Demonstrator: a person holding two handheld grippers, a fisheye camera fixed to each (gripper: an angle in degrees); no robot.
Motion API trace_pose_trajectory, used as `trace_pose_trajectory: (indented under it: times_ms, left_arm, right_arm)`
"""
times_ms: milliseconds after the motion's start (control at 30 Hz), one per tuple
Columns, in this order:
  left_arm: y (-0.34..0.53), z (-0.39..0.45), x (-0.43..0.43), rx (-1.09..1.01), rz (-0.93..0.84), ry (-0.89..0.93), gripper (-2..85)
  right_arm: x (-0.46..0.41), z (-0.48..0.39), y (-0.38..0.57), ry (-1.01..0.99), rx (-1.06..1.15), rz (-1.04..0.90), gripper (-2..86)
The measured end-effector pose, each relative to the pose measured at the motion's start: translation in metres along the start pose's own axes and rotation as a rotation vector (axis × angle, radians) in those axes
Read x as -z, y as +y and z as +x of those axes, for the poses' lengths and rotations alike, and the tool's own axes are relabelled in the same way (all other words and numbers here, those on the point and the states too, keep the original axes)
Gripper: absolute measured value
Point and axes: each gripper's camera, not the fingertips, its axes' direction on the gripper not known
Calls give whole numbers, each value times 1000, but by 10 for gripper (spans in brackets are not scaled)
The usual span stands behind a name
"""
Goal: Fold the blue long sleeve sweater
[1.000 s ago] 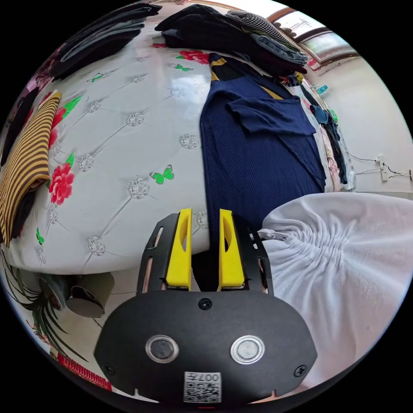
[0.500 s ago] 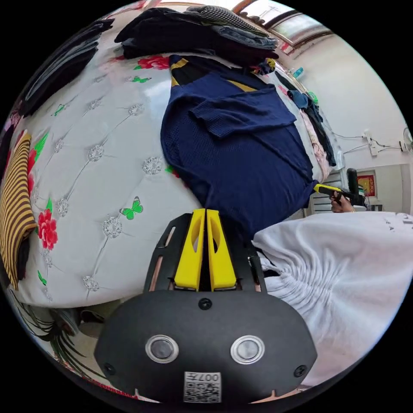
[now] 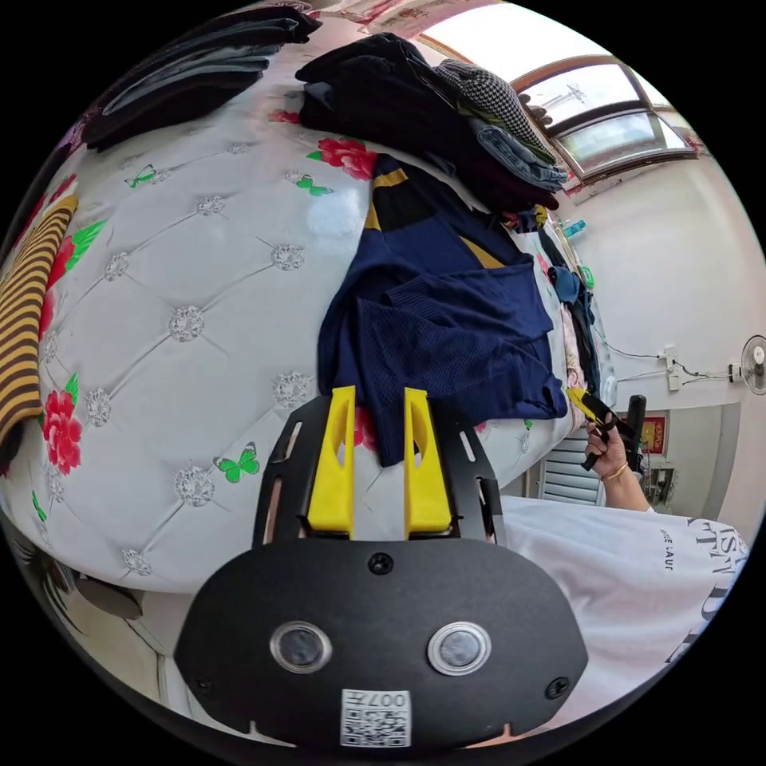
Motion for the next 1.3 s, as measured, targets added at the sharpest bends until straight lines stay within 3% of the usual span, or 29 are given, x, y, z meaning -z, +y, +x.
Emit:
trace_pose_trajectory:
  times_ms: [100,167,233,400,567,733,800,933,1033,1100,1300]
  left_arm:
    - [5,18,-26,-19,-100,-50,89]
    - [11,44,-34,-109,-95,-272,63]
    - [12,61,-35,-222,-116,-333,23]
    - [15,50,-1,-232,-137,-139,-7]
    - [33,7,87,-207,14,225,-9]
    - [29,-12,150,-236,134,417,-9]
    - [13,-20,163,-202,189,453,-9]
    - [-54,-43,157,67,301,513,-4]
    - [-87,-52,129,278,392,463,11]
    - [-98,-53,114,374,360,417,42]
    - [-79,-30,107,184,186,81,63]
  right_arm:
    - [-17,-14,5,89,19,-60,39]
    - [-38,-28,6,164,63,-141,34]
    - [-47,-42,8,235,105,-167,25]
    - [-18,-67,23,279,177,-134,3]
    - [78,-55,62,-34,103,76,-2]
    - [137,-44,74,-299,50,238,-1]
    - [144,-46,64,-338,55,278,0]
    - [133,-56,6,-333,43,322,9]
    - [97,-57,-39,-181,-38,336,34]
    - [73,-48,-56,-130,-107,276,52]
    - [43,-39,-25,102,-131,119,71]
